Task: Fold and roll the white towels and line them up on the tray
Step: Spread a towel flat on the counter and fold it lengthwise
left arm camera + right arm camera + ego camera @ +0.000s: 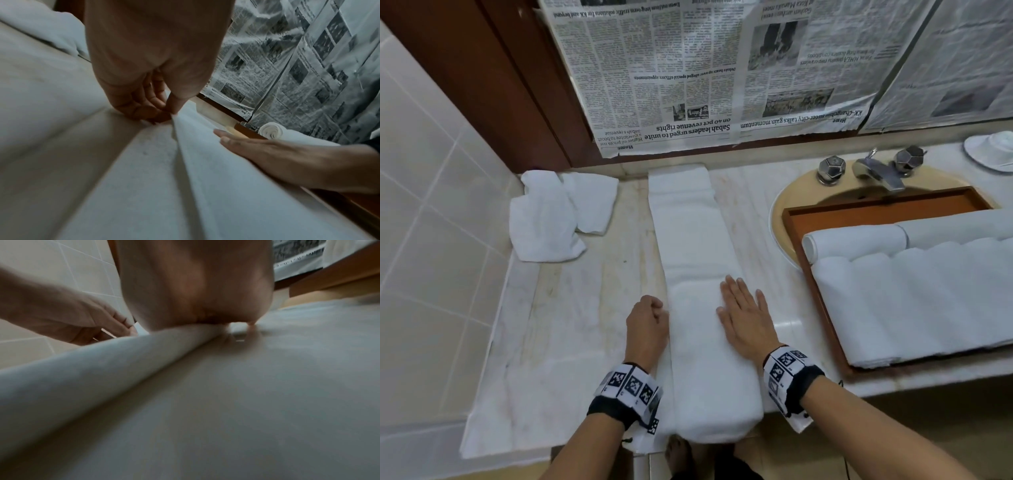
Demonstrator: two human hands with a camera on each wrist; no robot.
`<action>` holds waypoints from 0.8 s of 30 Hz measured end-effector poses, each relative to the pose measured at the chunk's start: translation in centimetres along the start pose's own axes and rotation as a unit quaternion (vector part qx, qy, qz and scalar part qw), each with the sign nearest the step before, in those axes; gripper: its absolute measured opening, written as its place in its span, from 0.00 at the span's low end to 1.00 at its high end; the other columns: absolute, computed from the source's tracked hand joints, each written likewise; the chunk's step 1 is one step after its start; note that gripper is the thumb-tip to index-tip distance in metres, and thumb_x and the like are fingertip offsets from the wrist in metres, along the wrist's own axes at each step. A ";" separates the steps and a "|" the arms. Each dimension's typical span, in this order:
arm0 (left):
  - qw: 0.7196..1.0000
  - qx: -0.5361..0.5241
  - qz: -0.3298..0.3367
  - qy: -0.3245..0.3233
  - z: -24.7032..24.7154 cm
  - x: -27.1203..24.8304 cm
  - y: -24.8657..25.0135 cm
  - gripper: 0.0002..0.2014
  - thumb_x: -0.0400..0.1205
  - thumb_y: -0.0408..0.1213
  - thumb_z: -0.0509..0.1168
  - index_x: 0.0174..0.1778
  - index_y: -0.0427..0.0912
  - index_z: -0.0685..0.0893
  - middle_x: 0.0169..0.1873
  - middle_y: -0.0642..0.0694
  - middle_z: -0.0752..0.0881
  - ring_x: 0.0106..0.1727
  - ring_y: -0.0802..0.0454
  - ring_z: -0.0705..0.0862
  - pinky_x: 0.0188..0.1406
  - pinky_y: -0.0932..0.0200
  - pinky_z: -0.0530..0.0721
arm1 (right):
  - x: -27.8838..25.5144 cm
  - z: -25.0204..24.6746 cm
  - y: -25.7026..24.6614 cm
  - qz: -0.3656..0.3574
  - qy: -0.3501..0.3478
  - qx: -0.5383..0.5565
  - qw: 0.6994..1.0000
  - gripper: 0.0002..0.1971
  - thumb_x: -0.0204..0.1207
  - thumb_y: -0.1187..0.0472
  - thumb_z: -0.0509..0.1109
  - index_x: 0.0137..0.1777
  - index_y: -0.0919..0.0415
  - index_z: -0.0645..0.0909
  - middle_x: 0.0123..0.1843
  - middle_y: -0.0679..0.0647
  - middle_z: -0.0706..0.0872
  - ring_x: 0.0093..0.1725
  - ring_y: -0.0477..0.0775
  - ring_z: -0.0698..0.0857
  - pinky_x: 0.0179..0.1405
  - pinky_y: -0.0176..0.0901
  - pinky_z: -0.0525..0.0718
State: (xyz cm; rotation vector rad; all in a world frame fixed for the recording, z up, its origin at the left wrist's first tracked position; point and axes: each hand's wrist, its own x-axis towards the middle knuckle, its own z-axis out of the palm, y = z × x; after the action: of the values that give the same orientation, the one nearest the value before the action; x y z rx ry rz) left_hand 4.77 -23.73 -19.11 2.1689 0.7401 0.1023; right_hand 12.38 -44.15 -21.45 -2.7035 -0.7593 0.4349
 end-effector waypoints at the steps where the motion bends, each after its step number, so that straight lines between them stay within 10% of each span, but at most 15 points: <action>1: 1.000 0.009 0.002 0.004 -0.1 -0.1 -0.1 0.07 0.82 0.32 0.68 0.55 0.41 0.80 0.49 0.45 0.82 0.42 0.53 0.80 0.45 0.63 0.79 | 0.0 -0.1 0.0 -0.007 0.017 0.012 1.000 0.37 0.81 0.41 0.29 0.89 0.53 0.45 0.88 0.43 0.40 0.87 0.45 0.39 0.86 0.54 0.37; 5: 0.985 0.129 0.117 -0.010 1.0 -0.2 1.2 0.19 0.86 0.44 0.63 0.73 0.43 0.78 0.72 0.43 0.75 0.68 0.42 0.77 0.65 0.44 0.78 | 0.4 0.5 -0.7 -0.076 -0.001 -0.031 0.997 0.32 0.86 0.44 0.35 0.89 0.53 0.46 0.88 0.43 0.40 0.88 0.47 0.41 0.85 0.58 0.39; 8: 0.936 0.281 0.158 -0.144 2.3 -0.2 1.5 0.30 0.86 0.59 0.36 0.87 0.60 0.56 0.88 0.58 0.50 0.88 0.45 0.48 0.82 0.36 0.58 | 0.6 1.3 -0.8 -0.107 -0.037 -0.072 0.991 0.32 0.89 0.42 0.38 0.89 0.55 0.52 0.88 0.46 0.47 0.88 0.54 0.52 0.82 0.61 0.44; 11: 0.918 0.339 0.130 -0.159 2.6 0.4 -0.1 0.35 0.79 0.65 0.22 0.86 0.66 0.36 0.85 0.65 0.34 0.87 0.49 0.34 0.83 0.31 0.41 | 0.9 0.8 0.6 -0.097 -0.036 -0.081 0.991 0.36 0.85 0.36 0.31 0.89 0.52 0.47 0.89 0.44 0.42 0.88 0.52 0.43 0.84 0.59 0.39; 15: 0.926 0.332 0.103 -0.144 2.2 2.0 -0.8 0.36 0.79 0.67 0.18 0.85 0.64 0.32 0.84 0.67 0.32 0.88 0.47 0.34 0.82 0.29 0.38 | 2.4 -0.6 1.3 -0.086 -0.043 -0.078 0.992 0.39 0.80 0.34 0.23 0.89 0.50 0.41 0.88 0.42 0.35 0.86 0.46 0.34 0.84 0.59 0.36; 24: 0.936 0.322 0.054 -0.133 1.7 10.8 1.6 0.27 0.89 0.60 0.33 0.85 0.68 0.34 0.83 0.69 0.32 0.87 0.45 0.32 0.82 0.28 0.35 | 11.4 -3.1 1.3 -0.081 -0.057 -0.085 0.991 0.41 0.75 0.34 0.21 0.88 0.48 0.35 0.85 0.40 0.30 0.82 0.39 0.29 0.84 0.58 0.33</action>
State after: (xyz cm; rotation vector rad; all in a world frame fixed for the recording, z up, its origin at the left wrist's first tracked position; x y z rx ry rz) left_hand 15.00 -19.84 -20.92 2.7675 0.5401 -0.4295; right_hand 23.40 -39.65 -21.51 -2.7617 -1.0852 0.5095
